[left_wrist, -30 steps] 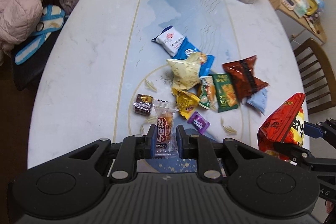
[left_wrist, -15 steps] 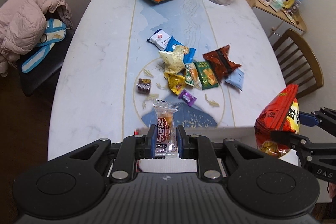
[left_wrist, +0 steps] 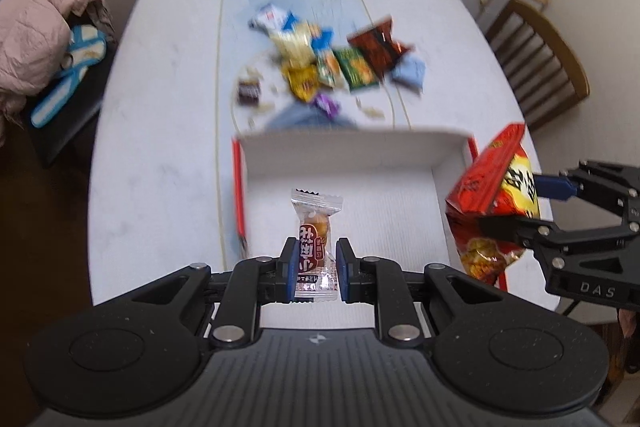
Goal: Organize snacks
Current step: 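Carry the Wangwang bag with the right tool while the left carries the sweet into the box, then open both tools to drop the bag and sweet into the box, then withdraw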
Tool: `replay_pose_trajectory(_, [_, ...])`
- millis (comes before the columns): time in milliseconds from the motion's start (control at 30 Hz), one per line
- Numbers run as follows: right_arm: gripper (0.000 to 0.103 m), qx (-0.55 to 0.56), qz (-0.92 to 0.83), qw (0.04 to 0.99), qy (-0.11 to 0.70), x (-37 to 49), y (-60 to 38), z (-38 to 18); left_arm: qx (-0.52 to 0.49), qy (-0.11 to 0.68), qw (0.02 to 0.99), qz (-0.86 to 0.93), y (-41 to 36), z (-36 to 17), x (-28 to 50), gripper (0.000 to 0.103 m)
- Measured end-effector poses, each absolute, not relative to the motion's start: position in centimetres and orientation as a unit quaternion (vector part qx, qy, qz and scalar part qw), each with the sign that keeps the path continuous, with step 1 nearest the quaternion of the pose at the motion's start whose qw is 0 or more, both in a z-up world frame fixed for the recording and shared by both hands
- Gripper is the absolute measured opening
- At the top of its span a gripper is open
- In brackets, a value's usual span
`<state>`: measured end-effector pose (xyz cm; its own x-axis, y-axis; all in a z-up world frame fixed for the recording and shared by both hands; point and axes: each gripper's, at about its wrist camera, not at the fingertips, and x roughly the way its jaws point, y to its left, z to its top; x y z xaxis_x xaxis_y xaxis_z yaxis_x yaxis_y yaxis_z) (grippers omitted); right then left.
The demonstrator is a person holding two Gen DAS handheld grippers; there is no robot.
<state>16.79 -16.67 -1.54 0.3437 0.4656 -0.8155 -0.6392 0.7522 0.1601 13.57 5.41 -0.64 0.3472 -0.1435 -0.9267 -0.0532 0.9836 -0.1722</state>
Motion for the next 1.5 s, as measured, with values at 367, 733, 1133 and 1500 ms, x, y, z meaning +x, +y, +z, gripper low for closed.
replay_pose_trajectory(367, [0.050, -0.083, 0.307, 0.796, 0.515, 15.2, -17.2, -7.3, -0.087, 0.612, 0.786, -0.022, 2.6, -6.9, 12.8, 0.019])
replay_pose_trajectory(733, [0.050, -0.093, 0.281, 0.789, 0.539, 15.7, -16.2, -11.8, -0.070, 0.628, 0.775, 0.007, 1.6, -11.7, 14.1, 0.019])
replay_pose_trajectory(1133, [0.051, -0.126, 0.271, 0.776, 0.556, 15.6, -14.7, -14.6, -0.066, 0.644, 0.762, 0.006, 0.7, -15.3, 15.0, 0.019])
replay_pose_trajectory(1500, [0.052, -0.140, 0.273, 0.771, 0.558, 15.1, -14.3, -15.3, -0.067, 0.645, 0.762, -0.002, 0.6, -16.4, 15.0, 0.019])
